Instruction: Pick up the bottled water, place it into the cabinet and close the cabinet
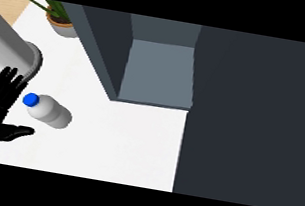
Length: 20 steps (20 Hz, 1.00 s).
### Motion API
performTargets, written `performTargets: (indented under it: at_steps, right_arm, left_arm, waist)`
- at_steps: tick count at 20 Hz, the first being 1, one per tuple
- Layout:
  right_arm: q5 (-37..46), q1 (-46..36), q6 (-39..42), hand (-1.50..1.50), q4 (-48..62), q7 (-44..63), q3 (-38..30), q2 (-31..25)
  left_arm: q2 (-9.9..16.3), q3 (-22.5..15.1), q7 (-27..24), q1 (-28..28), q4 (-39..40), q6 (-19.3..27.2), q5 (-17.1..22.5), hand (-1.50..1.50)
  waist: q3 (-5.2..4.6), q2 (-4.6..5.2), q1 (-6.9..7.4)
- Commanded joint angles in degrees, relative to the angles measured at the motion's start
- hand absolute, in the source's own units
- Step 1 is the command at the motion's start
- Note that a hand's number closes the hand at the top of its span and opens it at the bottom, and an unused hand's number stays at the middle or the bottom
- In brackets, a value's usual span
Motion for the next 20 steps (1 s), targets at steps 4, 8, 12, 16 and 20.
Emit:
performTargets:
  at_steps: [4,8,12,16,20]
  right_arm:
    - [-3.4,4.5,0.2,-1.50,-8.5,0.2,-4.9,-3.2]
    - [0.4,8.3,0.0,-1.50,-10.4,-1.0,0.6,-2.6]
    - [2.1,8.8,0.8,-1.50,-9.2,-3.0,0.8,-4.0]
    - [4.7,7.6,-0.8,-1.50,-9.2,-2.6,2.7,-3.3]
    - [2.0,6.1,-0.6,-1.50,-5.2,-5.1,-0.2,-3.6]
  left_arm:
    - [-0.1,-0.7,-13.4,-5.5,19.0,-3.1,-5.0,-1.50]
    - [0.7,-1.1,-20.4,-9.1,28.6,-6.1,-7.1,-1.50]
    - [-0.1,-2.2,-26.0,-12.5,36.5,-5.6,-10.2,-1.50]
    - [-1.4,-2.4,-31.3,-15.6,43.1,-5.6,-11.6,-1.50]
    - [0.2,-2.2,-39.0,-15.9,48.5,-8.2,-12.9,1.50]
  waist:
    - [0.02,0.19,0.27]
    - [-0.09,0.21,-0.39]
    - [-0.08,0.24,-0.47]
    - [-0.15,0.41,-0.41]
    - [-0.09,0.45,0.12]
